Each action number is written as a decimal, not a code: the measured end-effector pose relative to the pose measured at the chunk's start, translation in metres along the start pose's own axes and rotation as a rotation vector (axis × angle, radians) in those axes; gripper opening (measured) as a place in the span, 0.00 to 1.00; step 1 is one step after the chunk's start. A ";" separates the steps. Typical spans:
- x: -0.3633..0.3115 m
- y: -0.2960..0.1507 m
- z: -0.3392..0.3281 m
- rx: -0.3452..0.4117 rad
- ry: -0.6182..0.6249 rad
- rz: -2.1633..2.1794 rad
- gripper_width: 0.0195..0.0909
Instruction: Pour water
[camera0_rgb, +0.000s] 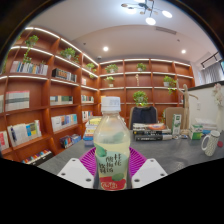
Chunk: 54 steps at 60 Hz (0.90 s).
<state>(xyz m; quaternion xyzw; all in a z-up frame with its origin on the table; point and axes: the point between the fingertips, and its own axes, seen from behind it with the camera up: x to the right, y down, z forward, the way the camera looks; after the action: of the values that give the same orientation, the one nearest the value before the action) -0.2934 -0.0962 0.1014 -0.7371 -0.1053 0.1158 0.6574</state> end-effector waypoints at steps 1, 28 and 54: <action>0.000 0.000 0.000 -0.003 -0.002 0.000 0.25; 0.157 -0.053 -0.017 0.075 0.104 0.688 0.25; 0.313 -0.098 -0.027 0.383 0.066 1.584 0.26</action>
<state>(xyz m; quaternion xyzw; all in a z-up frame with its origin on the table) 0.0127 -0.0140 0.1915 -0.4707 0.4880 0.5405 0.4981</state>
